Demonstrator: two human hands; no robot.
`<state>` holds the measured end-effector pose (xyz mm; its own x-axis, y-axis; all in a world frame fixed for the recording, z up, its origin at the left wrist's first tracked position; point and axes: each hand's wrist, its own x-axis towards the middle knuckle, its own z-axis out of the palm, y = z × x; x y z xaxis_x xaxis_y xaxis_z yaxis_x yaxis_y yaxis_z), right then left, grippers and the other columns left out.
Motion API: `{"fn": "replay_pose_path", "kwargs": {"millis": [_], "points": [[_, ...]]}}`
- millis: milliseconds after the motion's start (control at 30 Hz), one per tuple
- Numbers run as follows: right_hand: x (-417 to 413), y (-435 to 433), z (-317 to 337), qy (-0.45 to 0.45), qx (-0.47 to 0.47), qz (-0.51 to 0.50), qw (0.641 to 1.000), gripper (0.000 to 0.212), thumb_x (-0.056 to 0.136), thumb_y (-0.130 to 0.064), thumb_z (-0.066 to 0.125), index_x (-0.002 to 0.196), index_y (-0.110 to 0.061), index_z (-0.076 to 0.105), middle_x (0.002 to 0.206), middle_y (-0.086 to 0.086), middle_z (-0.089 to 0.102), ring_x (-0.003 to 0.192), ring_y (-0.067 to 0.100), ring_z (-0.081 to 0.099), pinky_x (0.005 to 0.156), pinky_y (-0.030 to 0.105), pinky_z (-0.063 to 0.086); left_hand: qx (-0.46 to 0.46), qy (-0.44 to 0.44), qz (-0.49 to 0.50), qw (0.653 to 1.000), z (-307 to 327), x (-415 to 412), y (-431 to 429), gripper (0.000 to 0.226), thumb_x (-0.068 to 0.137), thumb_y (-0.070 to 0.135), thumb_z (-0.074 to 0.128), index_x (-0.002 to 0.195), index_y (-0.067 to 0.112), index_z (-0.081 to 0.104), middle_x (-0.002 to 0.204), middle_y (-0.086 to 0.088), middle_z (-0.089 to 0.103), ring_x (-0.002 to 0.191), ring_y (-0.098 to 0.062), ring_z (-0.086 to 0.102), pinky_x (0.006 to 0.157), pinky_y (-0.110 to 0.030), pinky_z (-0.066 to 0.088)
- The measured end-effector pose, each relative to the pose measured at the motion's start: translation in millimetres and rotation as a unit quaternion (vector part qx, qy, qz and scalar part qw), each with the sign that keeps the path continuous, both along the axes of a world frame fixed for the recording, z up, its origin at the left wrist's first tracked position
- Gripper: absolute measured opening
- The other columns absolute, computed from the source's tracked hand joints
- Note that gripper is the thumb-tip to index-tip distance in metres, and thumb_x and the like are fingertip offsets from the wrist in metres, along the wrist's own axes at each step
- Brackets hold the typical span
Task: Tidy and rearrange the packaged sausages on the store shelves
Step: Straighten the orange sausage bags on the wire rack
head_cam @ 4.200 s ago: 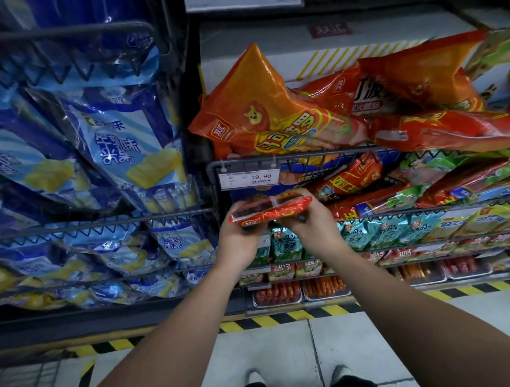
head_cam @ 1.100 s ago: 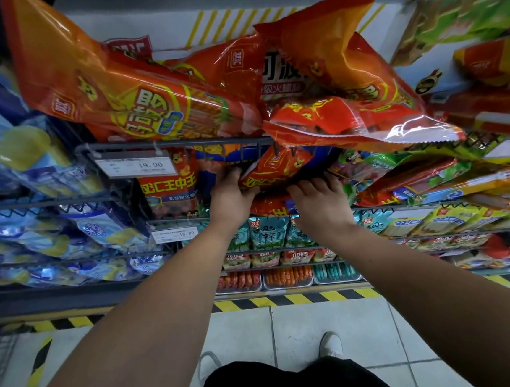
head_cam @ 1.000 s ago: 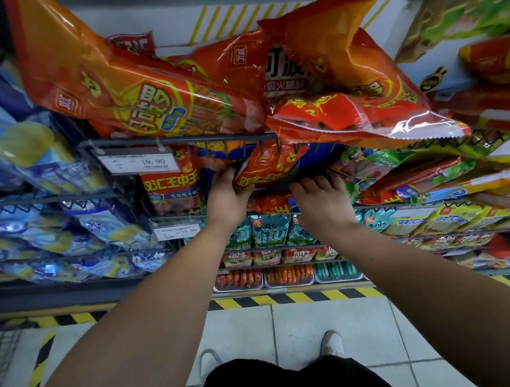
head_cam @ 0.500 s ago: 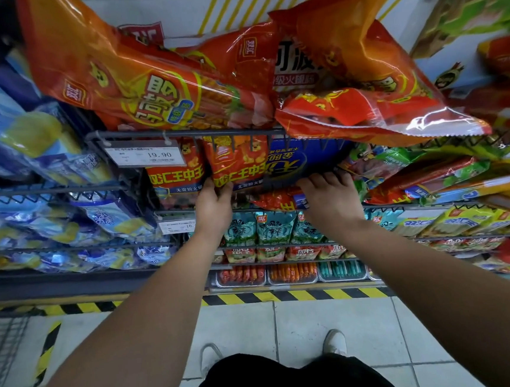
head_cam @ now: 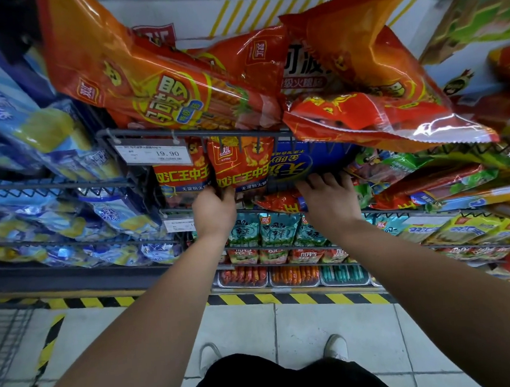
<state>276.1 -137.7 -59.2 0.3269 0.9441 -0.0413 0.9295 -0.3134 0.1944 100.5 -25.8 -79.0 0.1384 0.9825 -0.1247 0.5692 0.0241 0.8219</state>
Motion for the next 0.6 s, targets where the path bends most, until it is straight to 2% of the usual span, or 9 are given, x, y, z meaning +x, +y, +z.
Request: {"fn": "replay_pose_path", "kwargs": {"millis": [67,133,200,300,467,600], "points": [[-1,2,-1,-0.003,-0.003,0.001,1.000,0.059,0.091,-0.019,0.061,0.145,-0.025,0.038,0.139,0.004,0.051,0.128,0.032,0.044,0.114,0.051,0.026,0.005,0.004,0.007,1.000,2,-4,-4,0.027,0.098,0.027,0.057,0.099,0.001,0.065,0.087,-0.009,0.069,0.073,-0.026,0.061,0.052,-0.025,0.036],[-1,4,-1,-0.014,-0.003,0.002,1.000,0.058,0.089,-0.015,0.060,0.143,-0.024,0.041,0.134,0.003,0.057,0.124,0.031,0.049,0.112,0.051,0.029,-0.003,0.000,0.015,1.000,4,-8,-8,0.031,0.097,0.027,0.059,0.112,0.001,0.062,0.095,-0.009,0.069,0.080,-0.027,0.063,0.062,-0.029,0.046],[0,5,0,-0.021,0.001,0.003,1.000,0.050,0.089,-0.014,0.060,0.137,-0.023,0.049,0.127,0.003,0.062,0.119,0.031,0.053,0.107,0.050,0.033,-0.018,-0.004,0.014,1.000,7,-9,-13,0.032,0.096,0.023,0.060,0.119,0.001,0.057,0.097,-0.007,0.064,0.086,-0.025,0.061,0.075,-0.031,0.049],[4,4,2,-0.012,0.024,-0.003,1.000,0.037,0.089,-0.022,0.064,0.125,-0.025,0.058,0.115,0.001,0.068,0.112,0.029,0.058,0.101,0.046,0.039,-0.033,-0.019,-0.002,0.999,9,-9,-20,0.027,0.096,0.017,0.059,0.119,0.004,0.055,0.099,-0.004,0.060,0.093,-0.024,0.061,0.081,-0.035,0.051],[12,-3,21,0.099,0.086,-0.040,0.991,0.054,0.085,-0.038,0.072,0.134,-0.030,0.051,0.118,-0.001,0.067,0.116,0.027,0.059,0.097,0.043,0.044,-0.085,-0.058,-0.014,0.995,10,-7,-29,0.030,0.097,0.016,0.058,0.125,0.008,0.049,0.107,-0.004,0.058,0.094,-0.020,0.057,0.079,-0.031,0.045],[24,-15,34,0.221,0.155,-0.073,0.960,0.054,0.081,-0.037,0.077,0.129,-0.029,0.055,0.112,0.000,0.069,0.103,0.028,0.064,0.085,0.044,0.052,-0.134,-0.072,-0.055,0.987,8,-2,-38,0.034,0.097,0.020,0.059,0.128,0.012,0.047,0.107,-0.002,0.057,0.098,-0.020,0.057,0.081,-0.031,0.040]]}}
